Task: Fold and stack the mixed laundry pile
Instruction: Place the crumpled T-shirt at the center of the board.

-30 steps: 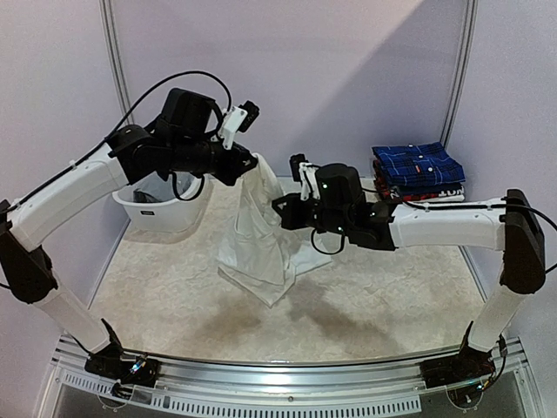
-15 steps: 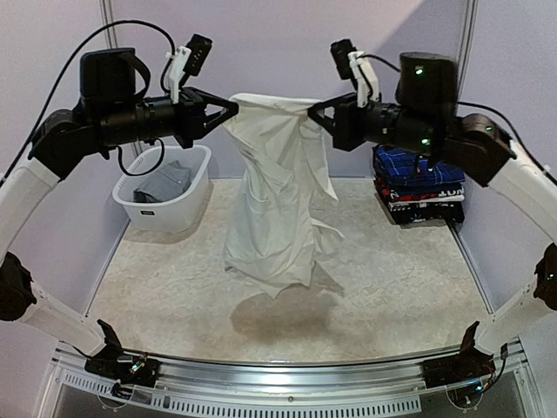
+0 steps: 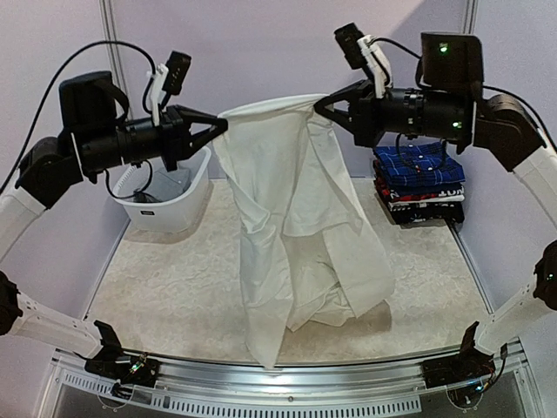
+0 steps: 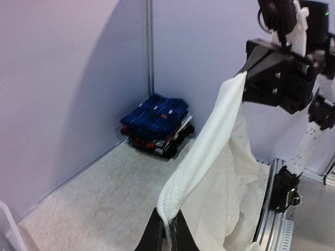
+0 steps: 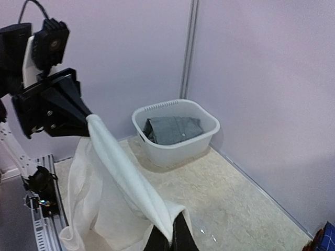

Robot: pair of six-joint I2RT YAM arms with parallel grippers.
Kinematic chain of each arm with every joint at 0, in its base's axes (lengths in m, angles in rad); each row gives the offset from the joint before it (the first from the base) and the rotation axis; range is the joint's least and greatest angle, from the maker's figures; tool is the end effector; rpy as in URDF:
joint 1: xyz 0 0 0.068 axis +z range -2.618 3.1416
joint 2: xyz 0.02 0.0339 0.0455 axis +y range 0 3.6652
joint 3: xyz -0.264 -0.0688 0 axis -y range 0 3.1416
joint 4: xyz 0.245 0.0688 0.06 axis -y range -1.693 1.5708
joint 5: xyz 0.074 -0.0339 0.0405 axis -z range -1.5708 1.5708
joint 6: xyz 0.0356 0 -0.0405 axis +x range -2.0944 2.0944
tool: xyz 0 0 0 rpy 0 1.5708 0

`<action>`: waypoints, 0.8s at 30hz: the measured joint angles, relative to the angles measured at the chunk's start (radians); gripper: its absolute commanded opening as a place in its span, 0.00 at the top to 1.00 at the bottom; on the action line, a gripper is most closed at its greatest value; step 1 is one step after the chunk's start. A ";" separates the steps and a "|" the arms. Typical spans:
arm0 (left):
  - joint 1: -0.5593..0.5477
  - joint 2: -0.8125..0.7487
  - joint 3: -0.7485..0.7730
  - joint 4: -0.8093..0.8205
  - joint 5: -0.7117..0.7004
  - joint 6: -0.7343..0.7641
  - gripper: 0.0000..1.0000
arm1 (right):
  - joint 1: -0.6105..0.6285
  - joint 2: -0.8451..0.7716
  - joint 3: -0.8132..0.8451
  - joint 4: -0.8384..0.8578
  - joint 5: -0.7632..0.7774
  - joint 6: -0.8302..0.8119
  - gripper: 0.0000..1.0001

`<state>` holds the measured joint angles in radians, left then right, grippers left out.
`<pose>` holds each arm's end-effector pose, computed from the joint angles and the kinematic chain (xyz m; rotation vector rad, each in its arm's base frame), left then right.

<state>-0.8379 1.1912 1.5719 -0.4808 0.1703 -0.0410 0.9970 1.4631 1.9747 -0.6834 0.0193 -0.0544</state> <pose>0.1533 -0.1794 0.4945 0.7937 1.5414 -0.7988 0.1547 0.2380 0.5295 -0.8860 1.5562 0.6687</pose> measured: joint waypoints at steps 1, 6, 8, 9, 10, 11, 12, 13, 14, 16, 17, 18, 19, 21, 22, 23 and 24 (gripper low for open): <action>0.000 -0.024 -0.065 0.023 -0.033 -0.016 1.00 | 0.000 0.018 -0.007 0.004 0.018 0.004 1.00; 0.036 -0.126 -0.403 0.098 -0.195 -0.116 1.00 | -0.026 0.132 -0.162 0.058 0.050 0.085 1.00; 0.077 -0.129 -0.523 0.121 -0.233 -0.170 1.00 | -0.069 0.203 -0.228 0.092 -0.010 0.144 1.00; 0.101 -0.121 -0.569 0.129 -0.237 -0.195 1.00 | -0.087 0.242 -0.246 0.109 -0.050 0.170 1.00; 0.124 -0.108 -0.610 0.143 -0.238 -0.217 1.00 | -0.105 0.288 -0.254 0.124 -0.093 0.195 1.00; 0.143 -0.095 -0.637 0.154 -0.237 -0.231 1.00 | -0.122 0.338 -0.253 0.139 -0.136 0.219 1.00; 0.168 -0.079 -0.671 0.174 -0.236 -0.249 1.00 | -0.134 0.380 -0.248 0.152 -0.171 0.236 1.00; 0.191 -0.059 -0.700 0.192 -0.235 -0.264 1.00 | -0.148 0.433 -0.228 0.156 -0.213 0.254 1.00; 0.211 -0.036 -0.724 0.210 -0.236 -0.278 1.00 | -0.160 0.489 -0.192 0.159 -0.246 0.268 1.00; 0.254 0.021 -0.762 0.251 -0.240 -0.301 1.00 | -0.182 0.602 -0.106 0.162 -0.309 0.290 0.95; 0.272 0.052 -0.772 0.271 -0.242 -0.308 0.96 | -0.192 0.648 -0.066 0.162 -0.333 0.298 0.87; 0.290 0.091 -0.777 0.294 -0.244 -0.314 0.84 | -0.201 0.692 -0.029 0.160 -0.356 0.304 0.73; 0.303 0.125 -0.778 0.306 -0.257 -0.317 0.67 | -0.209 0.731 0.007 0.154 -0.371 0.311 0.61; 0.340 0.200 -0.779 0.294 -0.311 -0.333 0.44 | -0.239 0.790 0.061 0.138 -0.385 0.332 0.48; 0.356 0.237 -0.779 0.284 -0.333 -0.335 0.37 | -0.261 0.809 0.076 0.129 -0.388 0.333 0.43; 0.366 0.266 -0.779 0.273 -0.352 -0.340 0.30 | -0.282 0.819 0.082 0.121 -0.391 0.337 0.39; 0.370 0.284 -0.779 0.266 -0.366 -0.341 0.24 | -0.303 0.823 0.082 0.114 -0.390 0.338 0.37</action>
<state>-0.4675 1.4754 0.7933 -0.2146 -0.1955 -0.3820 0.6941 2.2864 2.0563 -0.5694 -0.3706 0.2832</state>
